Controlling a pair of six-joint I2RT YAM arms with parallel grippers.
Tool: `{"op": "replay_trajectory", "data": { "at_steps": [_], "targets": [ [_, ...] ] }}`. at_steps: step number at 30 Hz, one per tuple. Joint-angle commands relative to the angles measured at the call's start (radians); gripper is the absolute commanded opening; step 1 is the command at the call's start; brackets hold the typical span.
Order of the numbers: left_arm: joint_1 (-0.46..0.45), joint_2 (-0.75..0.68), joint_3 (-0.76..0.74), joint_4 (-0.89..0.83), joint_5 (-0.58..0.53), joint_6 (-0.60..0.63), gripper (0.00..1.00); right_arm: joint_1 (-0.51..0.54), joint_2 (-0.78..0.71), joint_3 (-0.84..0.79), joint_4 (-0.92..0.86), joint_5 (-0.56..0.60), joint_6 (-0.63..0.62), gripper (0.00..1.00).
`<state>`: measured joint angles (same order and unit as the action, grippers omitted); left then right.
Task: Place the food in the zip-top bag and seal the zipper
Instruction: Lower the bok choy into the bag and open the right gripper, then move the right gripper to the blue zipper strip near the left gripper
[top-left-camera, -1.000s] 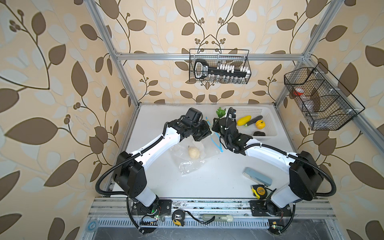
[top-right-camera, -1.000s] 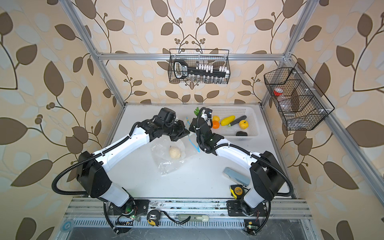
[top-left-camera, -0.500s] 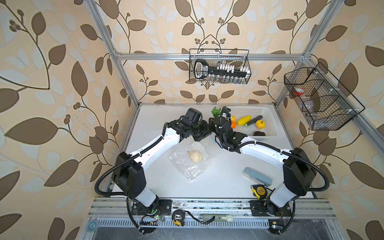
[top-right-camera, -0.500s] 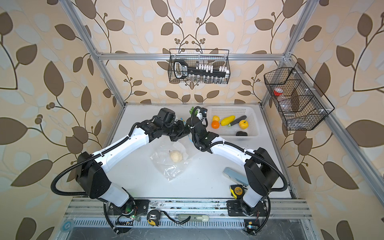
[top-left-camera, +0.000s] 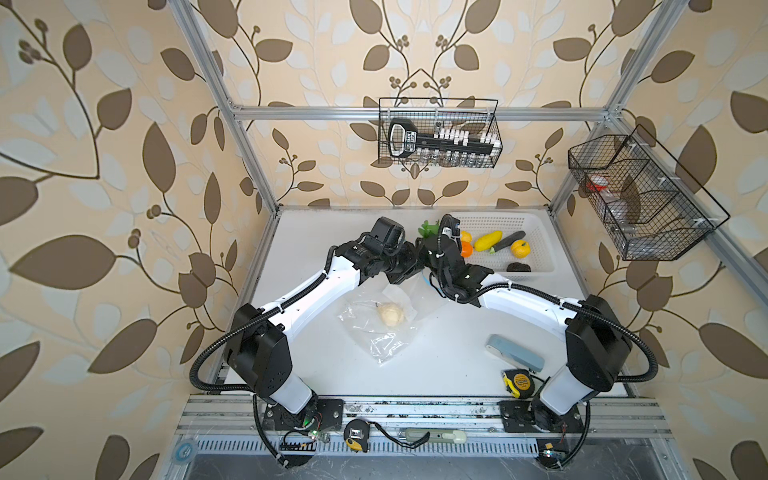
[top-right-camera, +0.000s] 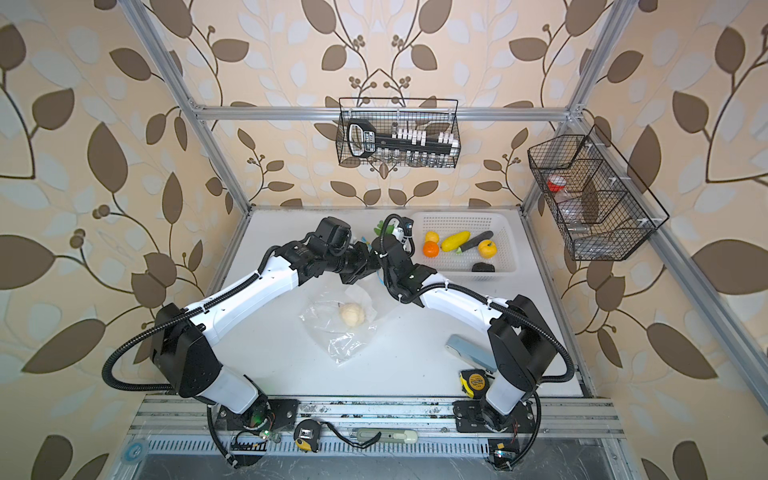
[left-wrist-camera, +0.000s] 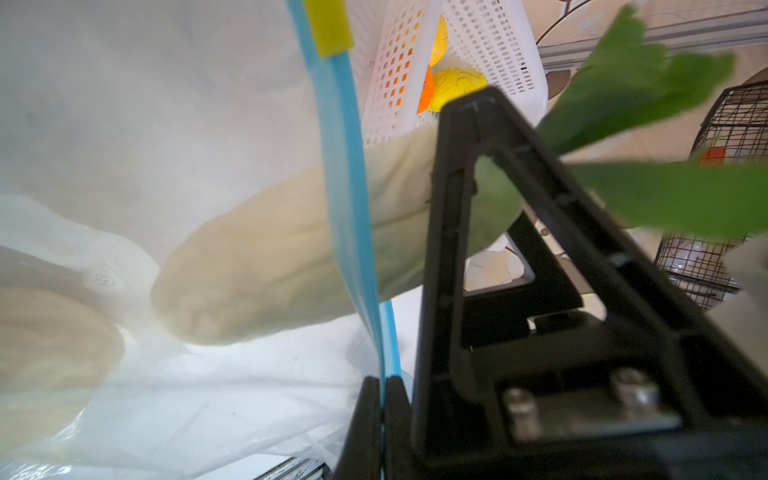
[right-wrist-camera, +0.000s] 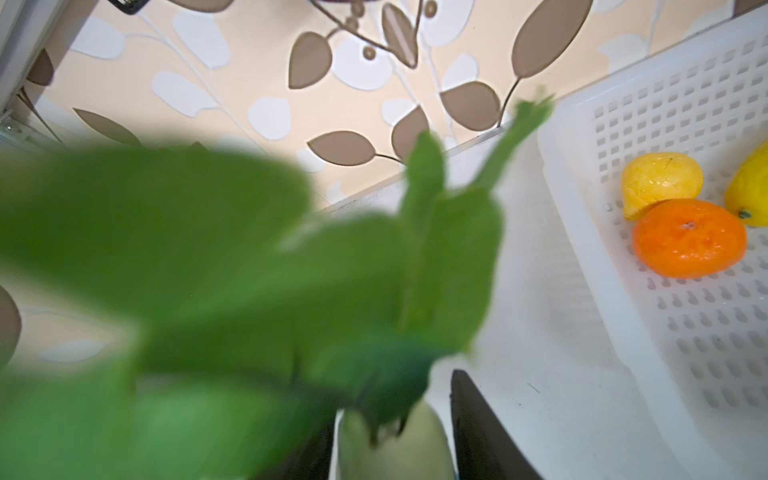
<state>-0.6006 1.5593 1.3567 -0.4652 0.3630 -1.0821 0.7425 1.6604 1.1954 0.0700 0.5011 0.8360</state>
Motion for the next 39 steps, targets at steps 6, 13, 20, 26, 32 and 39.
{"op": "replay_trajectory", "data": {
  "at_steps": [6, 13, 20, 26, 32, 39],
  "targets": [
    [0.004, -0.05, -0.01, 0.038, 0.01, -0.006, 0.0, 0.009, -0.016, 0.033, -0.014, -0.022, 0.006, 0.54],
    [0.009, -0.056, -0.02, 0.038, 0.007, -0.005, 0.0, -0.002, -0.063, 0.041, -0.044, -0.048, -0.025, 0.54],
    [0.014, -0.066, -0.031, 0.035, 0.005, -0.001, 0.0, -0.104, -0.136, 0.043, -0.191, -0.276, -0.066, 0.53],
    [0.016, -0.064, -0.033, 0.035, 0.007, 0.001, 0.0, -0.2, -0.188, 0.043, -0.375, -0.457, -0.128, 0.51],
    [0.018, -0.074, -0.034, 0.029, 0.005, 0.005, 0.0, -0.25, -0.228, -0.009, -0.491, -0.585, -0.193, 0.48],
    [0.018, -0.076, -0.034, 0.025, 0.002, 0.005, 0.0, -0.25, -0.215, -0.029, -0.544, -0.67, -0.221, 0.42]
  ]
}}
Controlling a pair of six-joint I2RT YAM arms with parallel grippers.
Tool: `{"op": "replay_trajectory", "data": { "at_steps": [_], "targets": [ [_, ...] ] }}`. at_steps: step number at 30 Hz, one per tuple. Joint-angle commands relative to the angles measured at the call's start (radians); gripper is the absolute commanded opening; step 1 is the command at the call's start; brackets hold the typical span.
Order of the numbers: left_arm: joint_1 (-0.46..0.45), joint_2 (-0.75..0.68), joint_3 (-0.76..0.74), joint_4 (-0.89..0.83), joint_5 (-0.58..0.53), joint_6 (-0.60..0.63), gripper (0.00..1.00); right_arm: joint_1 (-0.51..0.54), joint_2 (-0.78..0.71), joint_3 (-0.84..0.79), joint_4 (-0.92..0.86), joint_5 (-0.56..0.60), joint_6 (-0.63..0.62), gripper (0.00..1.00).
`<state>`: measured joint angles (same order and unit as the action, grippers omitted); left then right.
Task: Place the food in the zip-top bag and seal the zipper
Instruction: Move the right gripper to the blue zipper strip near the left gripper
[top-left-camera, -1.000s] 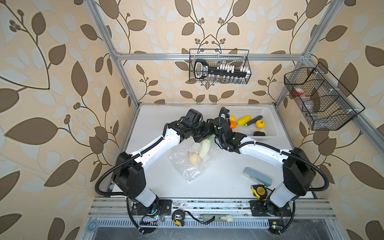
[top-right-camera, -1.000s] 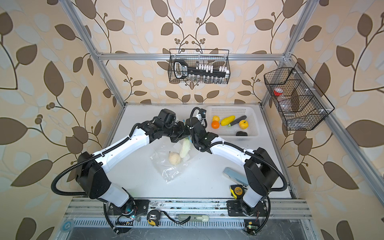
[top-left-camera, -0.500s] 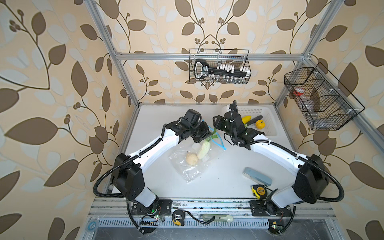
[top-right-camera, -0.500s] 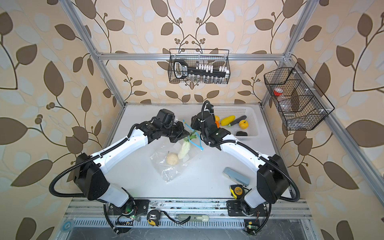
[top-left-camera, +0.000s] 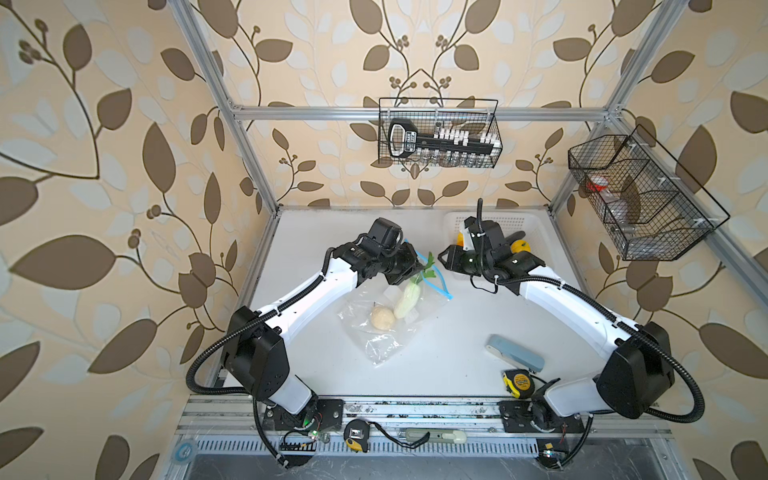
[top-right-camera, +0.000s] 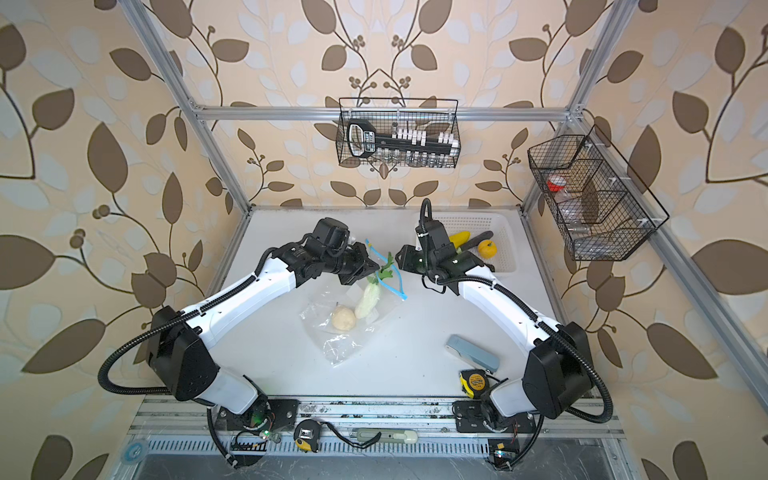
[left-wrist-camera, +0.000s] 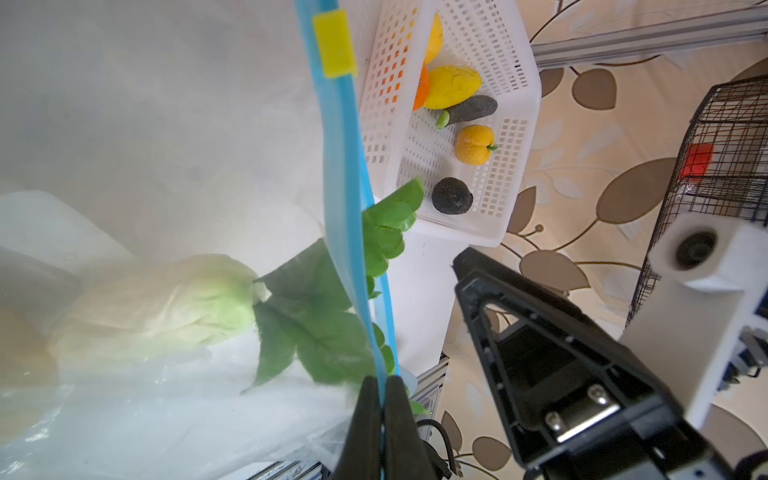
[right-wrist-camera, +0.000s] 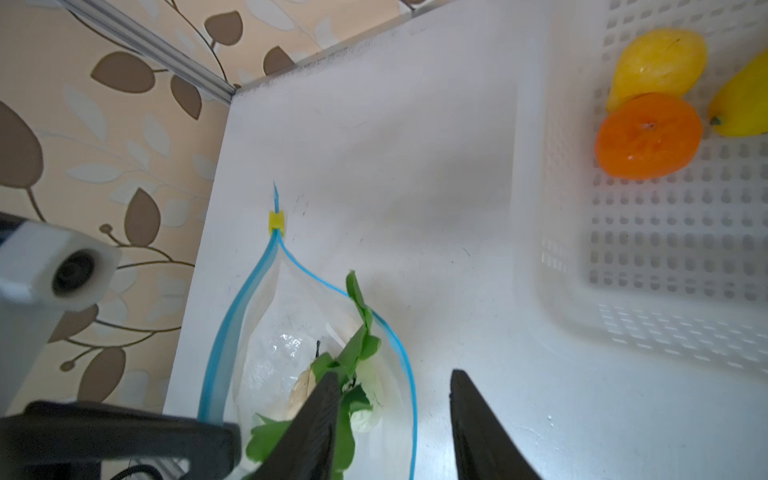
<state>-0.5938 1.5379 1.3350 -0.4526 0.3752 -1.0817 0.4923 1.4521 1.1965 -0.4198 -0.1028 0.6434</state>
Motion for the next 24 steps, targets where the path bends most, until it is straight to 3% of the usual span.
{"op": "replay_trajectory", "data": {
  "at_steps": [1, 8, 24],
  "targets": [
    [0.011, -0.057, -0.014, 0.009, -0.012, 0.005, 0.0, 0.0, -0.012, -0.038, -0.053, -0.073, -0.03, 0.42],
    [0.015, -0.065, -0.015, 0.003, -0.018, 0.008, 0.0, 0.006, -0.037, -0.086, -0.043, -0.103, -0.039, 0.35],
    [0.015, -0.08, -0.019, 0.001, -0.016, 0.003, 0.0, 0.02, -0.088, -0.057, -0.07, -0.145, -0.045, 0.33]
  ]
}}
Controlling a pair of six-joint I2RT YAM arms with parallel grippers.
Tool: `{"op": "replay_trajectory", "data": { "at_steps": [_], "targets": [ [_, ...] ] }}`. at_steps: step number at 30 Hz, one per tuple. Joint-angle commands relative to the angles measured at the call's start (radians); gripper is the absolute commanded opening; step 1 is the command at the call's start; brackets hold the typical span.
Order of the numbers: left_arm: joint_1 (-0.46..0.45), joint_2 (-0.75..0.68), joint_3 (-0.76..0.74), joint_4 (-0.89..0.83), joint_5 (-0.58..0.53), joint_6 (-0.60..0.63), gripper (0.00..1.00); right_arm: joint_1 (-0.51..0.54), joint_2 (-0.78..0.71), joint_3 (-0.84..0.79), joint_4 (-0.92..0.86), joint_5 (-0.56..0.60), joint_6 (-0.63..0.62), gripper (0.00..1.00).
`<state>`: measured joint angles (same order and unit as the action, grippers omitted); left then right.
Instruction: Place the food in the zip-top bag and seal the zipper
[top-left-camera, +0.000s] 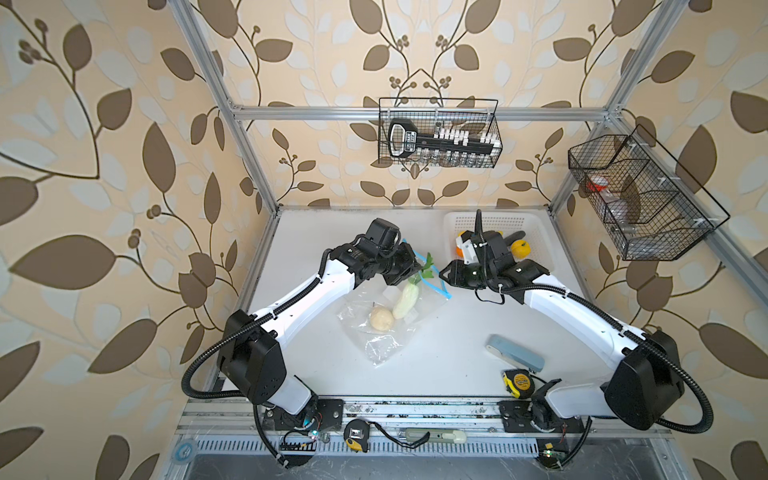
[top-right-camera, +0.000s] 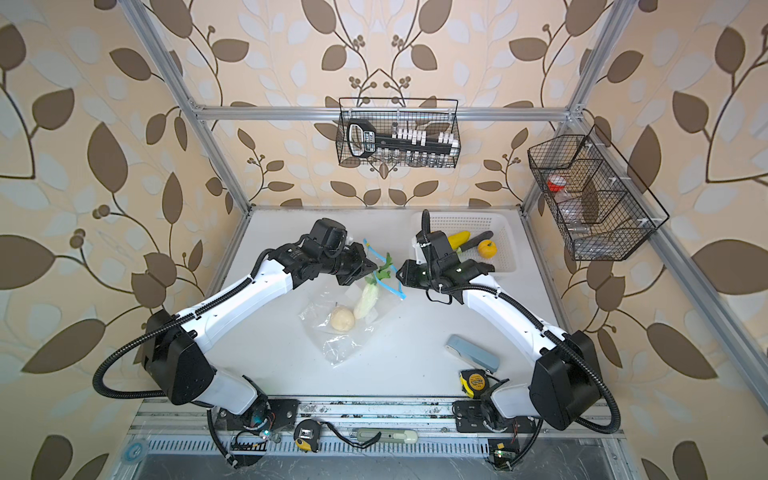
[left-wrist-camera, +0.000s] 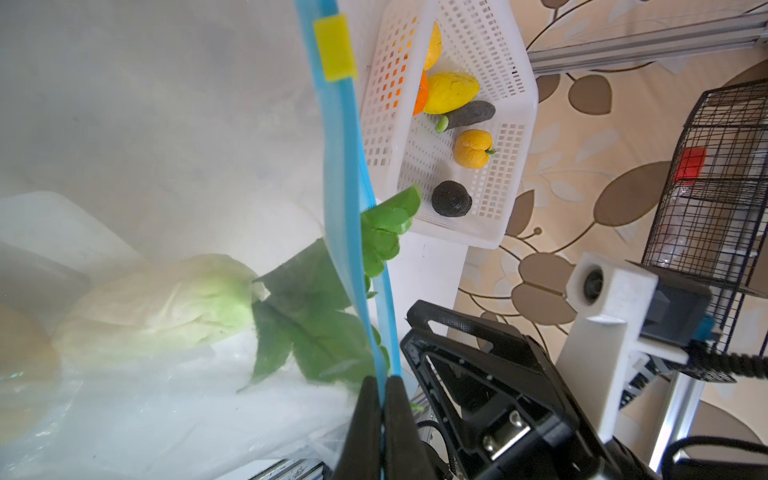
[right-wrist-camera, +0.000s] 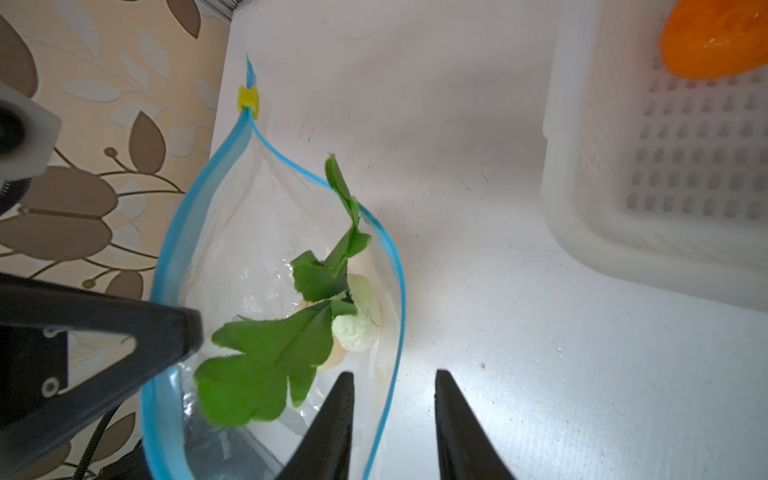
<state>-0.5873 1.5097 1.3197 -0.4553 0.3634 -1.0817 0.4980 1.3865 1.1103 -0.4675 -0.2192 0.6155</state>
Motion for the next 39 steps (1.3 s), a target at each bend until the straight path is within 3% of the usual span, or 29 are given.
{"op": "replay_trajectory", "data": {
  "at_steps": [1, 10, 21, 39],
  "targets": [
    [0.008, -0.051, -0.005, 0.004, -0.005, 0.003, 0.0, 0.023, -0.018, 0.032, -0.024, -0.029, -0.022, 0.33],
    [0.008, -0.056, -0.005, 0.001, -0.004, 0.002, 0.0, 0.051, 0.003, 0.02, -0.034, -0.037, -0.031, 0.26],
    [0.009, -0.061, -0.001, -0.006, -0.007, 0.003, 0.0, 0.063, 0.006, 0.02, -0.035, -0.06, -0.032, 0.07],
    [0.009, -0.064, 0.058, -0.069, -0.035, 0.029, 0.0, 0.076, -0.044, 0.02, -0.056, -0.057, -0.021, 0.0]
  ]
}}
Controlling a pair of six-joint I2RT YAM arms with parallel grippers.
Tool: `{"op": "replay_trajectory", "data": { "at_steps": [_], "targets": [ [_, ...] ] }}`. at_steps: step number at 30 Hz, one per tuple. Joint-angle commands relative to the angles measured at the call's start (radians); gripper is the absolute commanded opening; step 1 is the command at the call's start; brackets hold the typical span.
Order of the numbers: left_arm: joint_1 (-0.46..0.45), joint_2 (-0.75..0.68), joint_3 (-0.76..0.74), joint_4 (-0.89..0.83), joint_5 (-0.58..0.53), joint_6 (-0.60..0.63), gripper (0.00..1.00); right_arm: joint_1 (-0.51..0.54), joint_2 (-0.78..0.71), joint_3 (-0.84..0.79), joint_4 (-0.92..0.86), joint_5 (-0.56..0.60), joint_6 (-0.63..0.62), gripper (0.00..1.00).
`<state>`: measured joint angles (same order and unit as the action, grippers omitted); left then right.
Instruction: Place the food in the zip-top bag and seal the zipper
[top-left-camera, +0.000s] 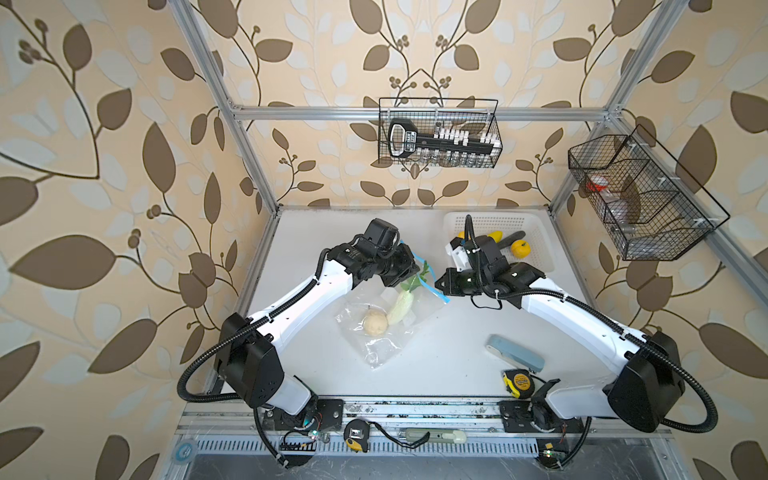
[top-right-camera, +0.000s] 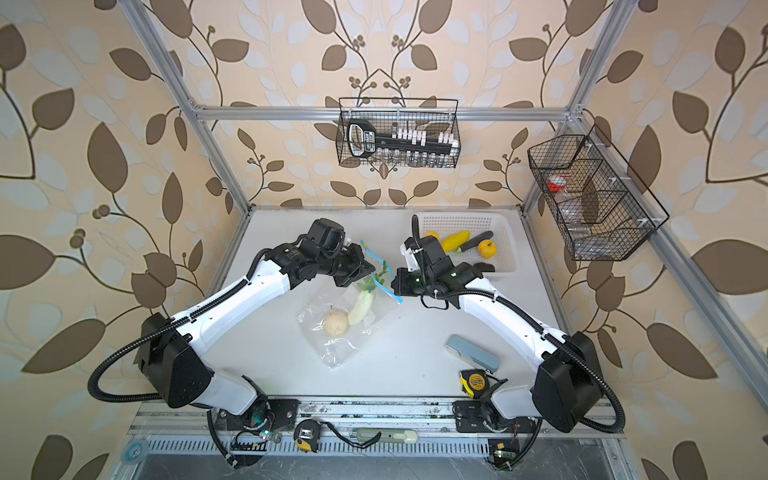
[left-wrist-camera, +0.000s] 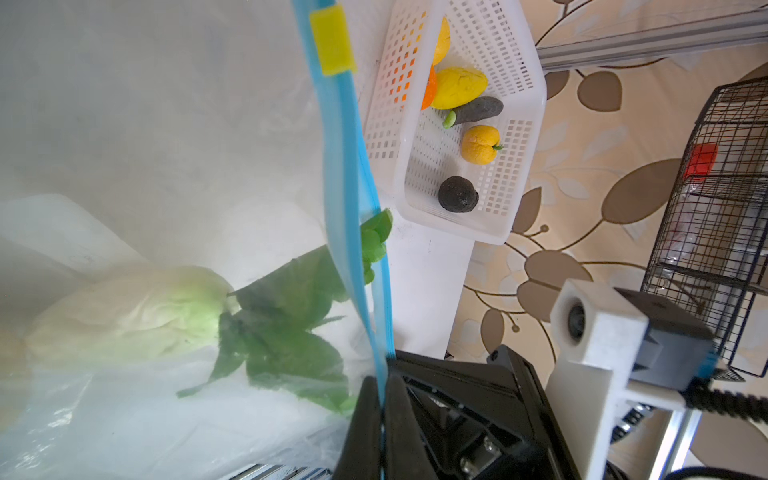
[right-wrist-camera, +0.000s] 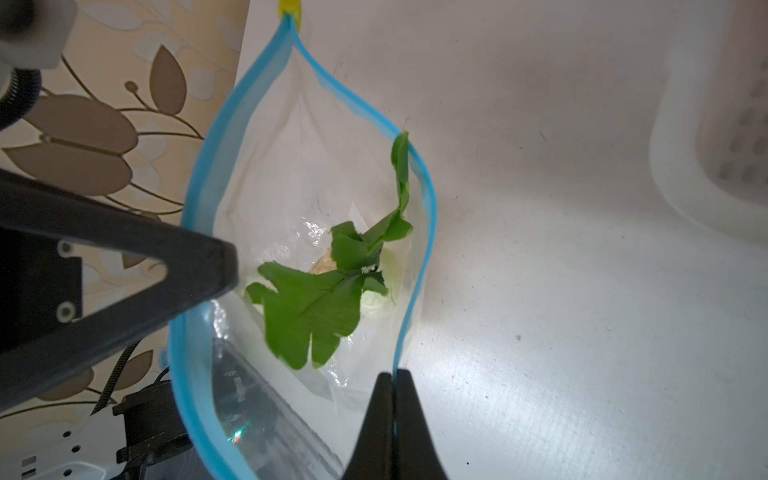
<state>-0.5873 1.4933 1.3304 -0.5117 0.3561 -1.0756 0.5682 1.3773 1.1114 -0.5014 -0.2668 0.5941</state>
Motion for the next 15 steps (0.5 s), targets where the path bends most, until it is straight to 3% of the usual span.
{"op": "replay_trajectory", "data": {
  "at_steps": [1, 15],
  "targets": [
    [0.01, -0.048, 0.049, -0.016, -0.029, 0.023, 0.0, 0.006, -0.036, 0.019, -0.023, -0.01, 0.002, 0.0],
    [0.032, -0.034, 0.135, -0.082, -0.04, 0.068, 0.0, 0.02, -0.095, -0.034, 0.032, 0.015, 0.072, 0.0]
  ]
}}
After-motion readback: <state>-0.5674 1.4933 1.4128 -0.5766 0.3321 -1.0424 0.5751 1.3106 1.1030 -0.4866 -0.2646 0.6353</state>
